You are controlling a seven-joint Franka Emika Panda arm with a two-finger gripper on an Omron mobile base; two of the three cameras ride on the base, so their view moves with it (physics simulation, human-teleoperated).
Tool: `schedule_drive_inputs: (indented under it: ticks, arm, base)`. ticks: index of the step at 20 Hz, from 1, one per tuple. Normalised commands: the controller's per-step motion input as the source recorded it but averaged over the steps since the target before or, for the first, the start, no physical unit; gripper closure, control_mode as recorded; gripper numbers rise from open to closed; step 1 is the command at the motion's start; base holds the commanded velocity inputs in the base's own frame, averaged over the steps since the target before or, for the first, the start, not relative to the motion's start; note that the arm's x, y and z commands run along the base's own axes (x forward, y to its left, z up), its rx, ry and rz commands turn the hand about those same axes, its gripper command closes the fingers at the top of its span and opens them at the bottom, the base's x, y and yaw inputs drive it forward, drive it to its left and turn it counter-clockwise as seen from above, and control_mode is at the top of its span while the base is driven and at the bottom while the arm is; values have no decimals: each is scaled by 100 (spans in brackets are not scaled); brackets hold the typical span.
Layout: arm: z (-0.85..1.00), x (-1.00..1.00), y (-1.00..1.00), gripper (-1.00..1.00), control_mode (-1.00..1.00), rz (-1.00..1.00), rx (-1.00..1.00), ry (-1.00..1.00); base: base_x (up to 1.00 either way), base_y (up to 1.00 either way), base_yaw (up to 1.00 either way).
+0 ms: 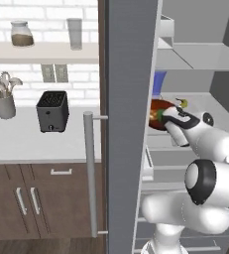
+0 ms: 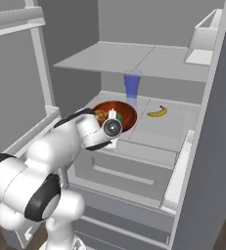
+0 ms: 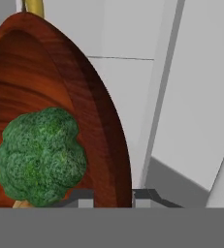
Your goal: Pick the chicken drumstick and broccoli from their plates and place them in the bowl. Then put the bowl in the fridge.
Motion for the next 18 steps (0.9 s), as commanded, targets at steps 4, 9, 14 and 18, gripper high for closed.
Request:
schedule_drive_inputs:
  ticks: [4,9,14,18]
  arm:
    - [-17,33,0,100,-100,0,0,0]
    - [-23,41,0,100,-100,0,1,0]
    - [-32,31,-5,100,-100,0,0,0]
    - [1,0,0,-100,-100,0,0,0]
  base:
    - [0,0,0]
    - [0,0,0]
    - [0,0,0]
    - [0,0,0]
